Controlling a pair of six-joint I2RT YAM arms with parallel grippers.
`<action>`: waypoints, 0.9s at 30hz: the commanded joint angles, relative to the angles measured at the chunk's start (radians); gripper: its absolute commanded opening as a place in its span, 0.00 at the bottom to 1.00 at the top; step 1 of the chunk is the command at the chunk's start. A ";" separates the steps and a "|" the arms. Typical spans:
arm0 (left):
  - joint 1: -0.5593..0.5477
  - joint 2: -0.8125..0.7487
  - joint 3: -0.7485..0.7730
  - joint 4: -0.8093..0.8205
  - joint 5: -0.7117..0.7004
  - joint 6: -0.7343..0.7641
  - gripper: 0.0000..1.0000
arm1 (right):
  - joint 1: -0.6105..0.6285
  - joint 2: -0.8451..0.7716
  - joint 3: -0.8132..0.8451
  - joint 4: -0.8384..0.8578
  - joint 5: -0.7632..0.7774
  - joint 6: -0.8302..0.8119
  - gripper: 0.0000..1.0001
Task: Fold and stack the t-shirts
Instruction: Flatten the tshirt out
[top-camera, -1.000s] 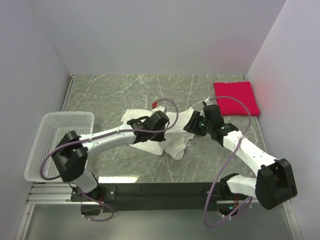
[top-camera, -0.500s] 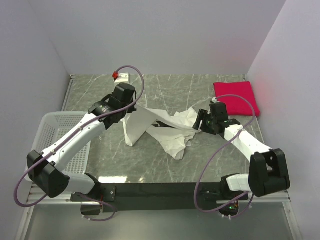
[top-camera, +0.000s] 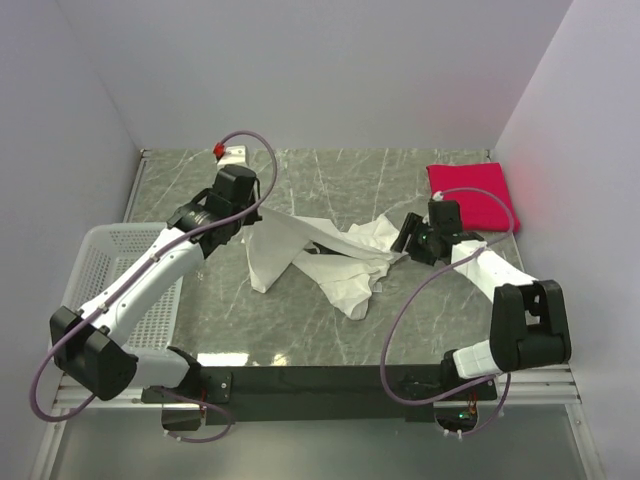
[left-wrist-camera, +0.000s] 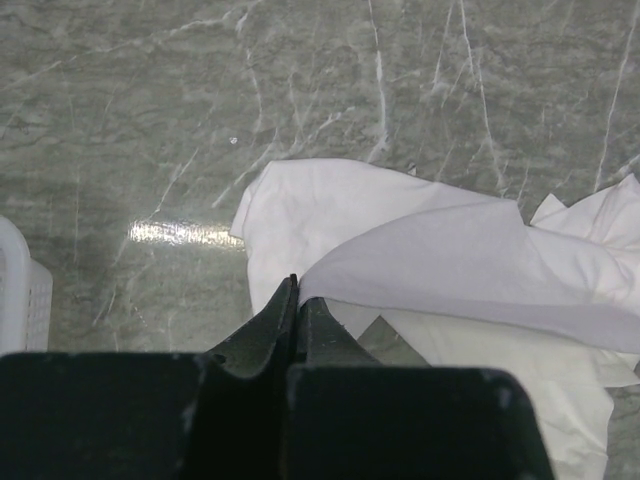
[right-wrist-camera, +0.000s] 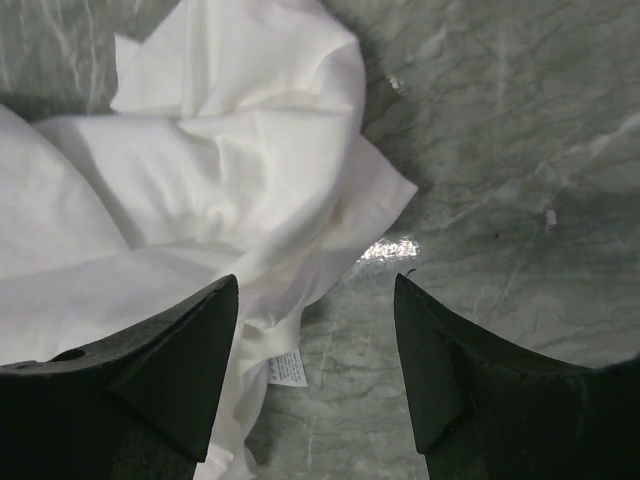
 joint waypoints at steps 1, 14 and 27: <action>0.008 -0.074 -0.035 0.034 0.011 0.003 0.01 | -0.044 -0.067 -0.007 0.066 0.003 0.117 0.69; 0.027 -0.125 -0.092 0.024 0.022 -0.023 0.01 | -0.107 0.066 -0.040 0.173 -0.054 0.270 0.58; 0.050 -0.129 -0.082 0.014 0.021 -0.026 0.01 | -0.106 0.149 -0.037 0.222 -0.091 0.303 0.31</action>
